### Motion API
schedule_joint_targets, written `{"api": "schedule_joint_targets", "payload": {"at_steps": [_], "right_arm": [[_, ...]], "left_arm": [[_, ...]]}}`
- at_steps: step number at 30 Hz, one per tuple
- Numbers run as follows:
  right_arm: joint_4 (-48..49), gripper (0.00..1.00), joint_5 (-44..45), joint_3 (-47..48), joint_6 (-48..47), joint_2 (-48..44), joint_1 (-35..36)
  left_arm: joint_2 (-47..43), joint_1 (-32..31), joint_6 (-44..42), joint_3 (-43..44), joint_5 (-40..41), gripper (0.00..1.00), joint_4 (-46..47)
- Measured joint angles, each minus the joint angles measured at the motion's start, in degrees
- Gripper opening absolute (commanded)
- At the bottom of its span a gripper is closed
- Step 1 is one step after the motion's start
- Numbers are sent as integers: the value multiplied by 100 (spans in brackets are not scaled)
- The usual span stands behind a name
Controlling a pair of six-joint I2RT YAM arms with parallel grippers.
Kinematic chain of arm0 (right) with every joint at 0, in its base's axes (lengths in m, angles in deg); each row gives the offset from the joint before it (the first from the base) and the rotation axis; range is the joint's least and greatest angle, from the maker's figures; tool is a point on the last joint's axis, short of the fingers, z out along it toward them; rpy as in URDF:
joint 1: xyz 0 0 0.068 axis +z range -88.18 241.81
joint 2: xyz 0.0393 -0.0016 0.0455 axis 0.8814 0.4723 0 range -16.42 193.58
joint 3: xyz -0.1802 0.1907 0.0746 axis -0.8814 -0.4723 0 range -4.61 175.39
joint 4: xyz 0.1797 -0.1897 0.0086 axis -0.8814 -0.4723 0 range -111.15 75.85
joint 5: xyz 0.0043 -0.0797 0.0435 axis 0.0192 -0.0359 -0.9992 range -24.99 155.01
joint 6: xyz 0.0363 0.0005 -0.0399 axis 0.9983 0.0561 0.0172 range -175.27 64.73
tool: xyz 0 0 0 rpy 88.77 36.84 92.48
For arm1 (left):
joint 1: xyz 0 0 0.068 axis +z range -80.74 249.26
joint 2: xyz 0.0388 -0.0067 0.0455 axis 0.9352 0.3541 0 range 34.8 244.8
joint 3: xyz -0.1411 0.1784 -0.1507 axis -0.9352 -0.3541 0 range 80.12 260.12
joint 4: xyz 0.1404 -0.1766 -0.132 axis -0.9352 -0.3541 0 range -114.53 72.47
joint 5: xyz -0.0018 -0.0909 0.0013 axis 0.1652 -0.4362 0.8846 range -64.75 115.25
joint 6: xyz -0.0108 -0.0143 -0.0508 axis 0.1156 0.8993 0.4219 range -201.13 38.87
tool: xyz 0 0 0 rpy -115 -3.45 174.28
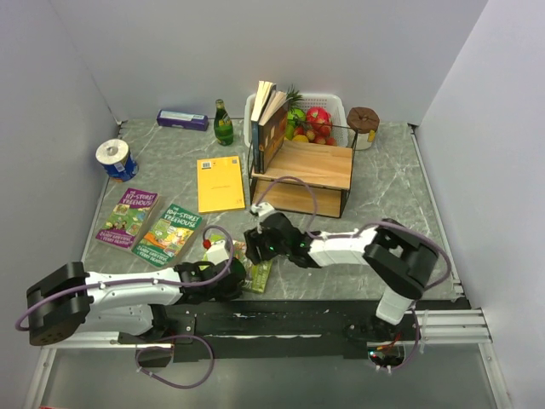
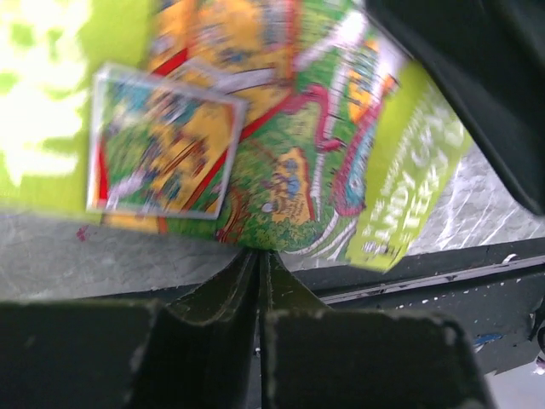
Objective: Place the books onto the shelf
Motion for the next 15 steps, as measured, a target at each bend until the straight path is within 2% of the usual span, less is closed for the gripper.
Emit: {"api": "schedule_joint_targets", "payload": {"at_steps": [7, 15], "right_arm": [[74, 67, -33, -1325, 48, -1228, 330], [-848, 74, -79, -1982, 535, -2490, 1294]], "left_arm": [[-66, -26, 33, 105, 173, 18, -498], [461, 26, -63, 675, 1147, 19, -1300]]}}
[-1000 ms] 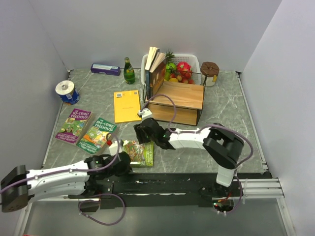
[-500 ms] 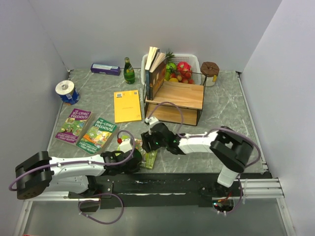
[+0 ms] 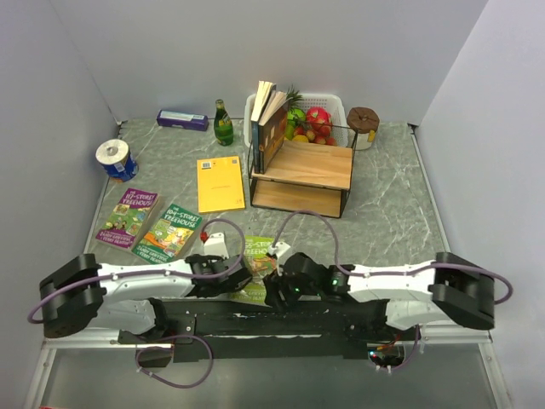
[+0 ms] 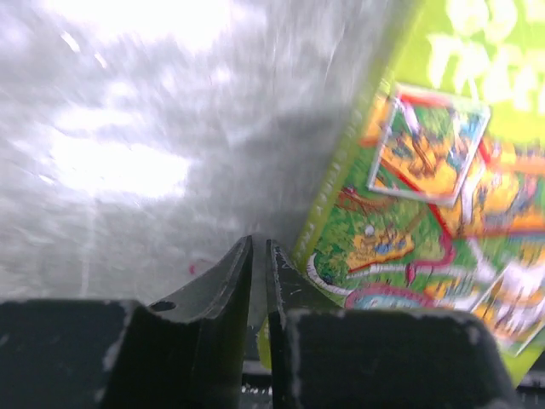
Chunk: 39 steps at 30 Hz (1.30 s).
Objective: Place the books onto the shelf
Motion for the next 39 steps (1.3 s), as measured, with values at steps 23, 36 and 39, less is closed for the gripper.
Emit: {"api": "schedule_joint_targets", "payload": {"at_steps": [23, 36, 39], "right_arm": [[575, 75, -461, 195, 1989, 686, -1029], [1631, 73, -820, -332, 2691, 706, -1239], [2092, 64, -984, -505, 3058, 833, -1351]], "left_arm": [[-304, 11, -315, -291, 881, 12, 1176], [125, 28, -129, -726, 876, 7, 3049], [190, 28, -46, -817, 872, 6, 3386]]}}
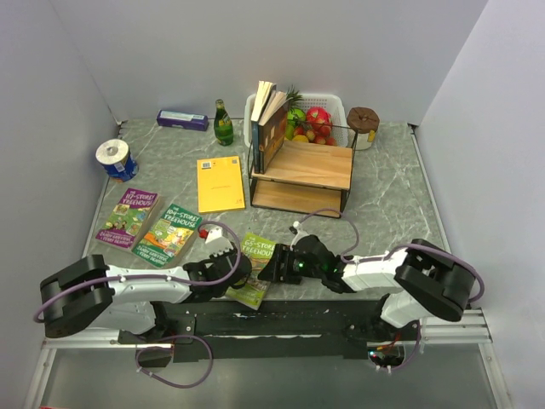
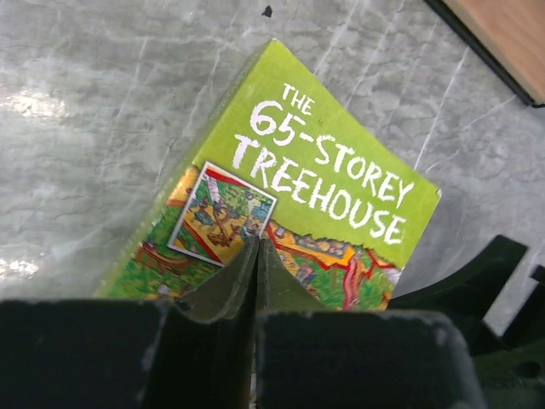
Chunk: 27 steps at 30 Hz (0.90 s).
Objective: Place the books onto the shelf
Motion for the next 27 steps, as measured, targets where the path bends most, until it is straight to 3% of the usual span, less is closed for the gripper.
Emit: {"api": "schedule_joint_targets", "payload": {"at_steps": [6, 15, 21, 27], "right_arm": [[1080, 56, -247, -398, 516, 304, -85], [1110, 55, -236, -470, 647, 173, -157], [949, 68, -389, -472, 651, -105, -273], [-339, 79, -83, -24, 63, -925, -319]], "left_arm": [[120, -13, 48, -33, 4, 6, 297], [238, -103, 166, -31, 2, 5, 494], [92, -184, 315, 66, 35, 12, 160], [-876, -278, 365, 136, 254, 13, -1690]]}}
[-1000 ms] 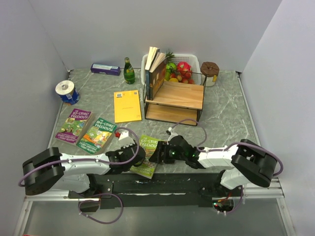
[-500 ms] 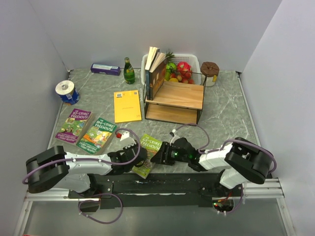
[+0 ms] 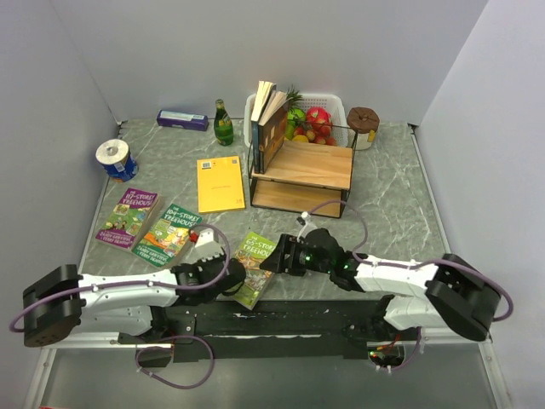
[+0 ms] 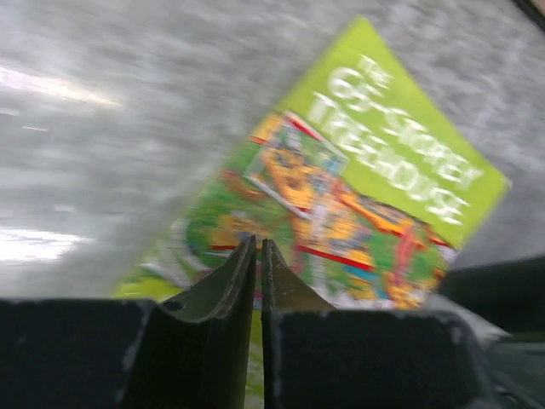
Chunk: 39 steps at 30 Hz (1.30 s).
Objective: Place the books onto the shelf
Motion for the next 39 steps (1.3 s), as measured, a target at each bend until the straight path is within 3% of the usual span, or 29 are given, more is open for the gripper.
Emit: {"api": "schedule_joint_targets", "payload": {"at_steps": [6, 11, 19, 24, 30, 33, 35, 36, 39], "right_arm": [[-957, 80, 356, 68, -363, -273, -2], [-949, 80, 358, -221, -310, -181, 0], [-160, 81, 164, -229, -177, 299, 0], [227, 81, -28, -146, -114, 627, -2], [245, 75, -127, -28, -125, 778, -28], [227, 67, -114, -28, -160, 778, -31], [197, 55, -83, -31, -188, 778, -33], [155, 45, -50, -35, -210, 778, -33], [33, 31, 50, -42, -214, 780, -50]], "left_arm": [[131, 520, -2, 280, 225, 15, -1045], [538, 645, 195, 426, 321, 14, -1510], [1003, 981, -177, 387, 35, 6, -730], [1180, 636, -247, 321, 50, 5, -13], [1467, 295, -251, 428, 560, 4, -79], [1574, 186, -256, 487, 699, 4, -151], [1596, 151, -256, 490, 739, 4, -151], [1600, 142, -256, 490, 754, 4, -151], [1661, 92, -256, 529, 817, 4, -190]]}}
